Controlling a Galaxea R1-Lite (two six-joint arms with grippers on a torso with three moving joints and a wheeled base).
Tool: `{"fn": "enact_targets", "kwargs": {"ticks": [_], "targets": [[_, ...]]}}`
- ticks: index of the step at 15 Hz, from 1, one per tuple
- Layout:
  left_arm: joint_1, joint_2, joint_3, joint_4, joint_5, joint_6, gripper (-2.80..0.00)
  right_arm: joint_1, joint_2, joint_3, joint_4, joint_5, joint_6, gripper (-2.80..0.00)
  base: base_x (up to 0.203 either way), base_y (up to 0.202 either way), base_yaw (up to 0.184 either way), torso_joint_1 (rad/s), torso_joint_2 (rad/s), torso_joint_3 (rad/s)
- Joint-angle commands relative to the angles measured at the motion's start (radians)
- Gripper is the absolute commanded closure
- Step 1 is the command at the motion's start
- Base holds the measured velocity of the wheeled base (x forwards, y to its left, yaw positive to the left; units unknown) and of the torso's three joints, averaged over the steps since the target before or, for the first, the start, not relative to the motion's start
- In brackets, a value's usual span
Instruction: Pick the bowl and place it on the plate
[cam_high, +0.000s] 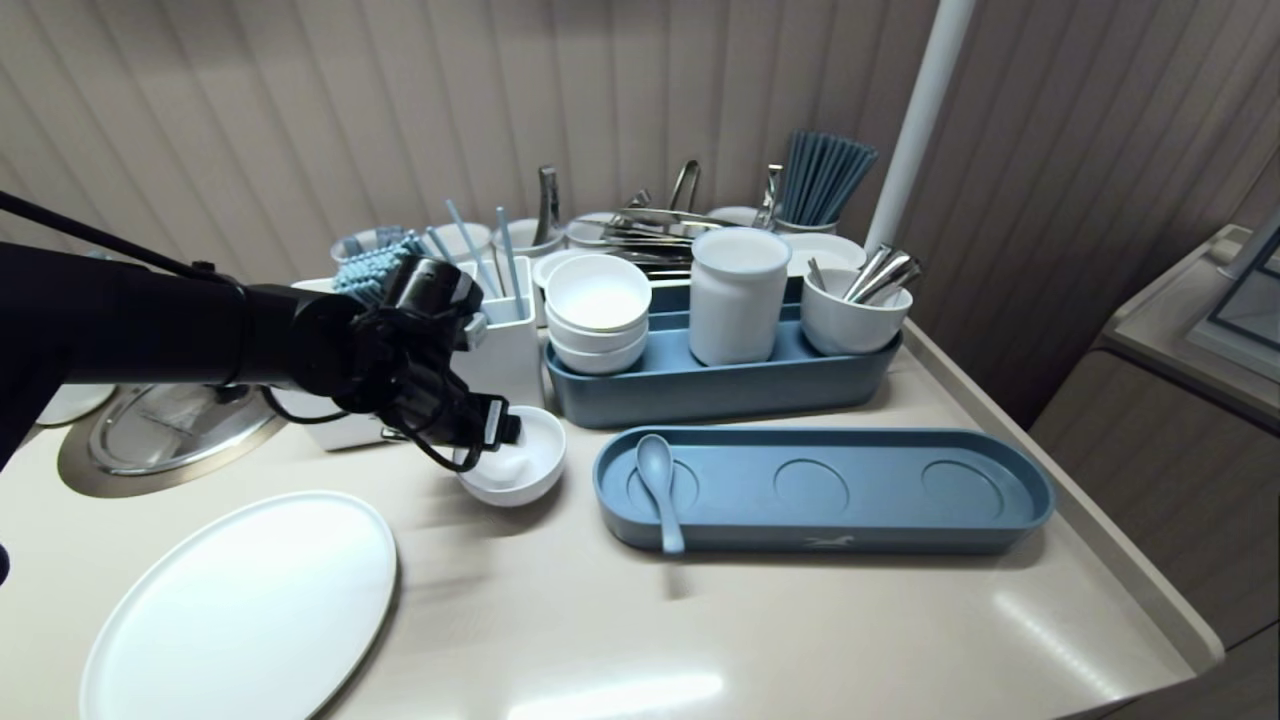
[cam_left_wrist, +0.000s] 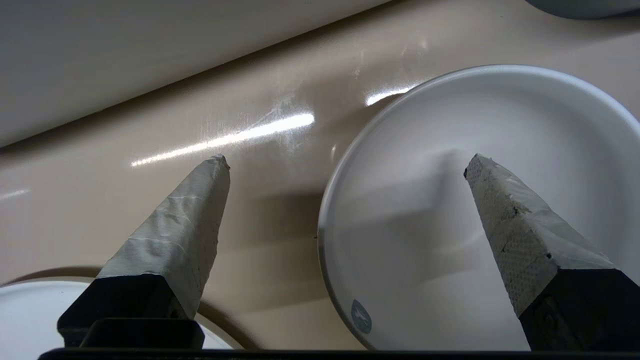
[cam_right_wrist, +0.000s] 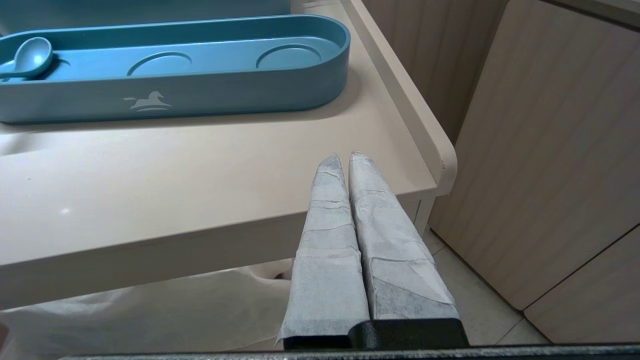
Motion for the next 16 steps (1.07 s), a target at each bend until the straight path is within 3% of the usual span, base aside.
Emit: {"fn": "enact_targets", "kwargs": {"ticks": [1, 6, 16], "targets": [[0.0, 0.025, -0.014, 0.004, 0.002, -0.011, -2.8, 0.0, 0.0, -0.001, 0.0, 0.0, 0.0, 0.0, 0.0, 0.0, 0.0, 0.0, 0.0, 0.0], [0.0, 0.038, -0.057, 0.1, -0.034, -0.019, -2.8, 0.0, 0.0, 0.001, 0.0, 0.0, 0.0, 0.0, 0.0, 0.0, 0.0, 0.0, 0.0, 0.0], [0.013, 0.043, -0.084, 0.138, -0.043, -0.026, -2.8, 0.0, 0.001, 0.001, 0.0, 0.0, 0.0, 0.0, 0.0, 0.0, 0.0, 0.0, 0.0, 0.0]]}}
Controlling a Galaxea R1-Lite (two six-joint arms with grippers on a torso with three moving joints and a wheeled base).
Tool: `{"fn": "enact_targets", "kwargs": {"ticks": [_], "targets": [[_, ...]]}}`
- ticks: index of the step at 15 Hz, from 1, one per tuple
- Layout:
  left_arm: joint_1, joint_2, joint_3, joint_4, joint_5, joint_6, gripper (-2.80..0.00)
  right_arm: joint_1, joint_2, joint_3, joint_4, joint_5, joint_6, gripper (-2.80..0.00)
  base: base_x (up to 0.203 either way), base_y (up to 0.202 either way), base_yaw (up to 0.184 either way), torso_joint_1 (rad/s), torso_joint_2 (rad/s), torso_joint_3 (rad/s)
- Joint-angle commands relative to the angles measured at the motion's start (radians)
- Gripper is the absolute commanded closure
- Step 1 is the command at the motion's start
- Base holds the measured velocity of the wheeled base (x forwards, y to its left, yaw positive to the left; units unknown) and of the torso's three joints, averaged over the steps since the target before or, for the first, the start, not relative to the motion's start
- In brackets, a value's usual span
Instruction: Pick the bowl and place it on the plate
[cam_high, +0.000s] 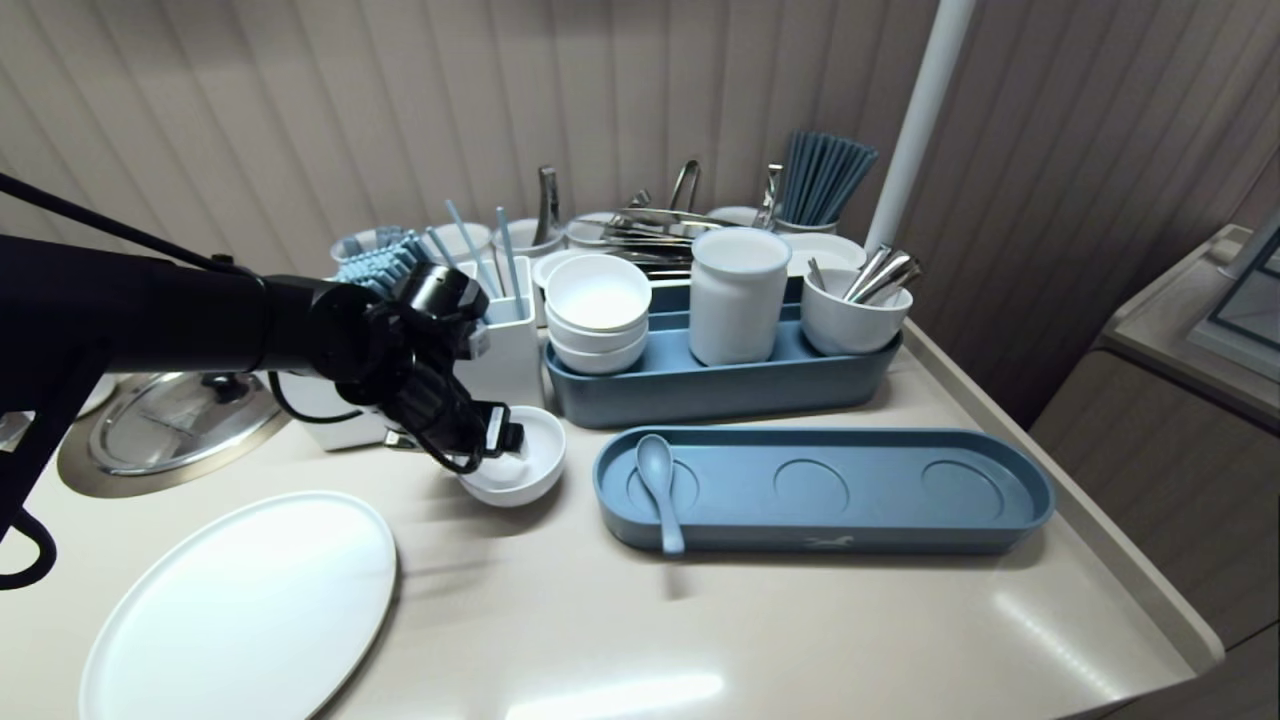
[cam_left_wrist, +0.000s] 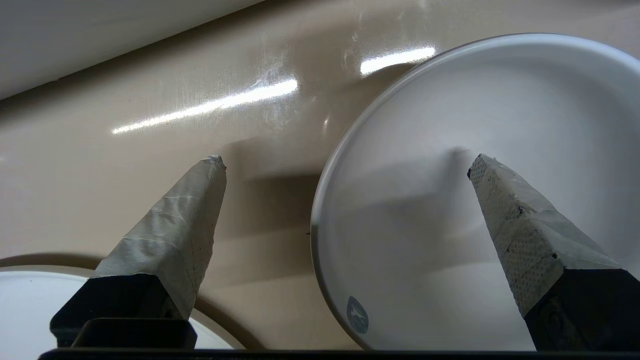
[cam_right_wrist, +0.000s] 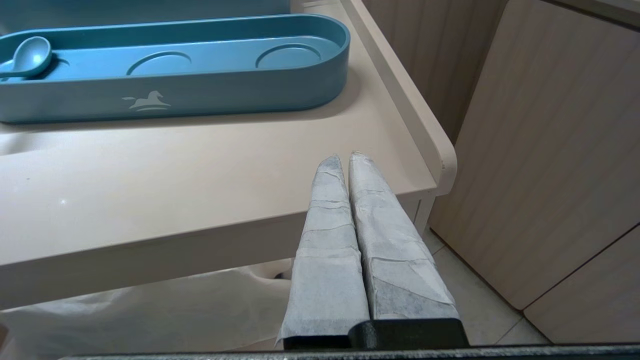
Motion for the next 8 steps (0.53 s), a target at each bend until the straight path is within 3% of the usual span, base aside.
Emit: {"fn": "enact_targets", "kwargs": {"ticks": [1, 4, 8], "targets": [[0.002, 0.0, -0.003, 0.003, 0.001, -0.002, -2.8, 0.0, 0.001, -0.001, 0.0, 0.0, 0.0, 0.0, 0.0, 0.0, 0.0, 0.0, 0.0, 0.0], [0.001, 0.001, -0.003, 0.005, -0.01, -0.002, -2.8, 0.0, 0.001, -0.001, 0.0, 0.0, 0.0, 0.0, 0.0, 0.0, 0.0, 0.0, 0.0, 0.0], [0.022, -0.002, -0.02, 0.055, -0.092, -0.022, -2.8, 0.0, 0.0, -0.001, 0.0, 0.0, 0.0, 0.0, 0.0, 0.0, 0.0, 0.0, 0.0, 0.0]]}}
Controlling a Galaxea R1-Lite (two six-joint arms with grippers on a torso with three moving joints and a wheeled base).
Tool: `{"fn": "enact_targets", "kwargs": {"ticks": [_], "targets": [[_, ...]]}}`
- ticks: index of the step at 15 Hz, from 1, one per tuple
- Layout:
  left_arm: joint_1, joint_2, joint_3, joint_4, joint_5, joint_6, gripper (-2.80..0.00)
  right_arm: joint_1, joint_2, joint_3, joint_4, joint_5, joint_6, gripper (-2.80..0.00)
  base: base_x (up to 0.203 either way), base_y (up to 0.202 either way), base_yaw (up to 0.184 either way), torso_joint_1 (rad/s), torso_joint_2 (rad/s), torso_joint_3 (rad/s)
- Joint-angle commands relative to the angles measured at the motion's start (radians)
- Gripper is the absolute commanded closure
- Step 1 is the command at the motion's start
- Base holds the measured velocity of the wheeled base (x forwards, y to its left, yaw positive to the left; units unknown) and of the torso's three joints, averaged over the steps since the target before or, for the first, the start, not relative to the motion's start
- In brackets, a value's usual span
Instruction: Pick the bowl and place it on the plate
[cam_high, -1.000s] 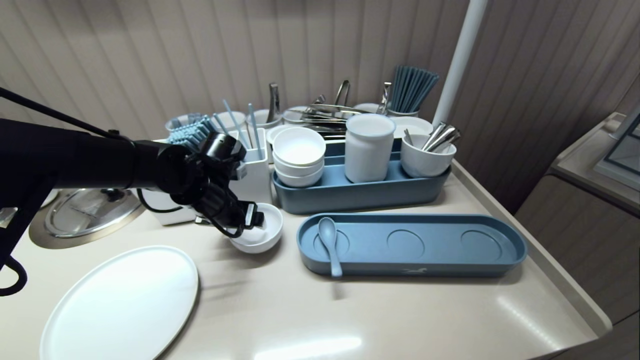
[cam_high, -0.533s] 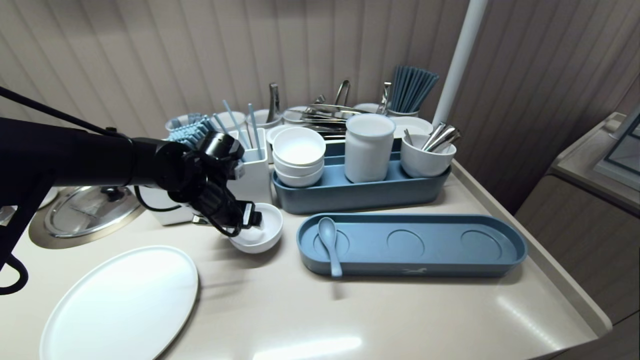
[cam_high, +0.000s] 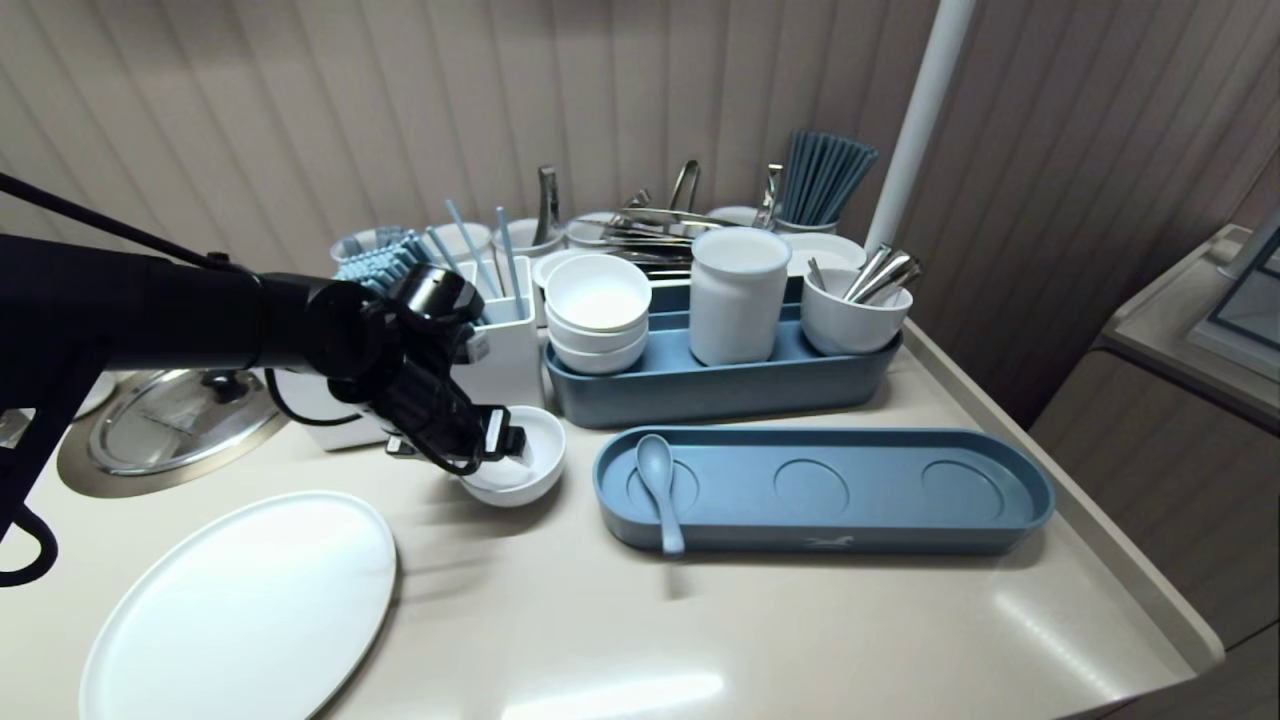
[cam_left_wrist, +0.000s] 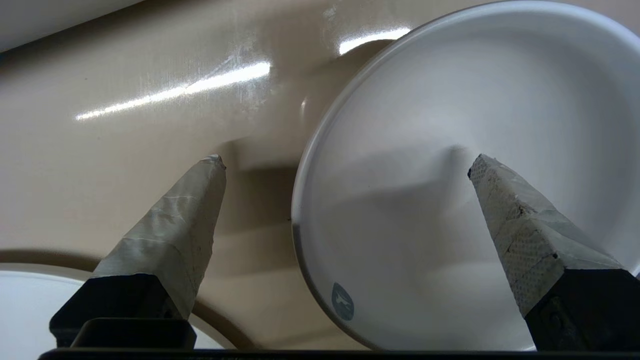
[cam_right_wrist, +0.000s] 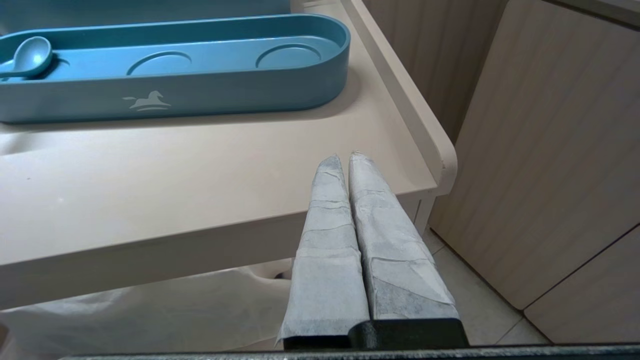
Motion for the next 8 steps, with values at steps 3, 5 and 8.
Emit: {"fn": "enact_targets", "kwargs": {"ticks": [3, 5, 8], "targets": [[0.025, -0.003, -0.106, 0.178, -0.038, -0.011, -2.8, 0.0, 0.001, 0.0, -0.001, 0.0, 0.0, 0.0, 0.0, 0.0, 0.0, 0.0, 0.0, 0.0], [0.029, 0.015, -0.169, 0.261, -0.05, -0.044, -2.8, 0.0, 0.0, 0.0, -0.001, 0.0, 0.0, 0.0, 0.0, 0.0, 0.0, 0.0, 0.0, 0.0], [0.028, 0.031, -0.223, 0.354, -0.071, -0.049, -2.8, 0.0, 0.0, 0.0, -0.001, 0.0, 0.0, 0.0, 0.0, 0.0, 0.0, 0.0, 0.0, 0.0]]}}
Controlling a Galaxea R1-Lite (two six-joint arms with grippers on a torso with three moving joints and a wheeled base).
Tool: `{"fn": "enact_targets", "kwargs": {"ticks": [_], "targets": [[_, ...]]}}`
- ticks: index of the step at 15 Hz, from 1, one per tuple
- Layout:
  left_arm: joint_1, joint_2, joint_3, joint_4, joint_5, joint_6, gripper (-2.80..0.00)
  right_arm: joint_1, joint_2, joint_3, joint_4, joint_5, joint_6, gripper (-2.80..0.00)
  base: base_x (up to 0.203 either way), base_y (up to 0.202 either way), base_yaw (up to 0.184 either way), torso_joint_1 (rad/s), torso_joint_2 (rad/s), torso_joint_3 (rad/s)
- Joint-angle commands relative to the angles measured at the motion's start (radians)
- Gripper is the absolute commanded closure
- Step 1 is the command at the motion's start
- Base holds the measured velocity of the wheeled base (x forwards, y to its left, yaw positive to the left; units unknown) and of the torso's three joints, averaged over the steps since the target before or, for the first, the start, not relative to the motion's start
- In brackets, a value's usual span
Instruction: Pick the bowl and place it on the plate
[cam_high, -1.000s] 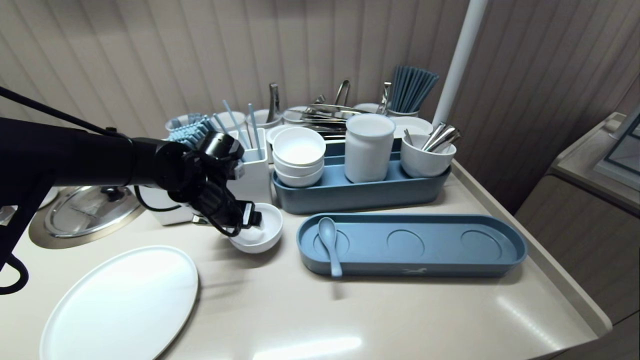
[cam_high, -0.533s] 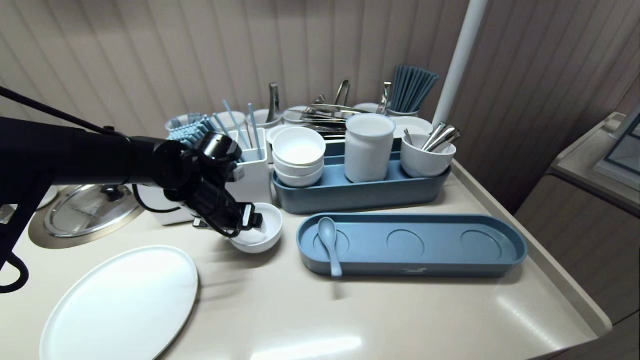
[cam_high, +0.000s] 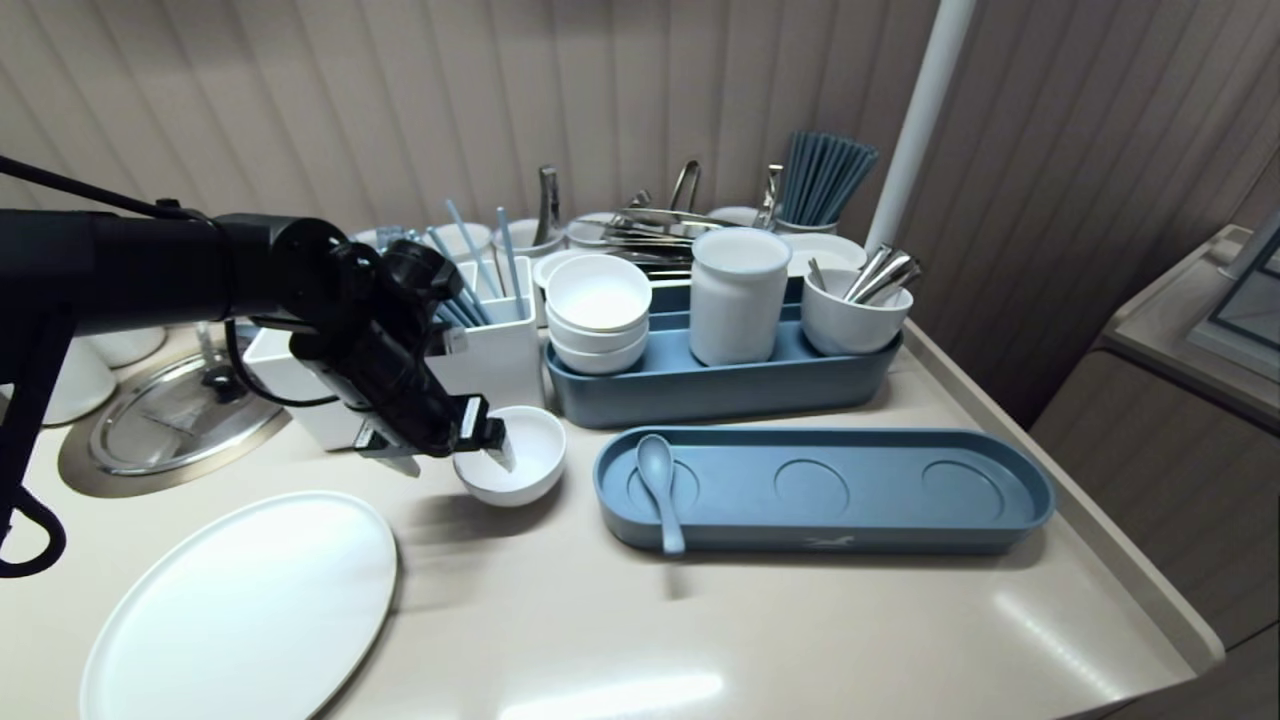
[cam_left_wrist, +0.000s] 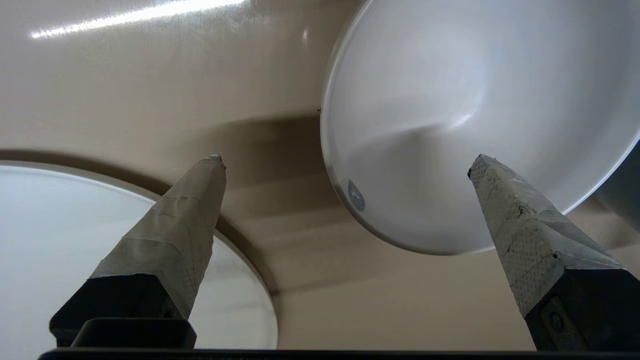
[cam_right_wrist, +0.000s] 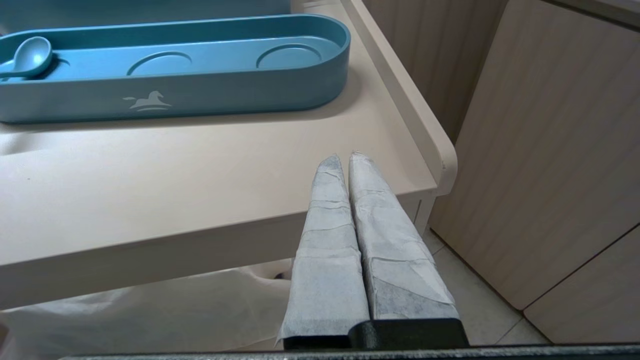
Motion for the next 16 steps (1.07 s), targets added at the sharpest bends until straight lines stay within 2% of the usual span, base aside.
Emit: {"fn": "enact_targets", "kwargs": {"ticks": [1, 4, 8, 9, 16], "targets": [[-0.001, 0.028, -0.024, 0.011, -0.002, -0.002, -2.8, 0.0, 0.001, -0.001, 0.0, 0.0, 0.0, 0.0, 0.0, 0.0, 0.0, 0.0, 0.0, 0.0], [-0.001, 0.103, -0.078, 0.011, -0.003, -0.021, -2.8, 0.0, 0.001, 0.0, 0.0, 0.0, 0.0, 0.0, 0.0, 0.0, 0.0, 0.0, 0.0, 0.0], [-0.003, 0.107, -0.088, 0.011, -0.003, -0.023, -2.8, 0.0, 0.0, 0.0, 0.0, 0.0, 0.0, 0.0, 0.0, 0.0, 0.0, 0.0, 0.0, 0.0], [-0.003, 0.107, -0.088, 0.011, -0.003, -0.025, 0.0, 0.0, 0.0, -0.001, 0.0, 0.0, 0.0, 0.0, 0.0, 0.0, 0.0, 0.0, 0.0, 0.0], [-0.003, 0.106, -0.09, 0.011, -0.003, -0.025, 0.0, 0.0, 0.001, -0.001, 0.0, 0.0, 0.0, 0.0, 0.0, 0.0, 0.0, 0.0, 0.0, 0.0]]}}
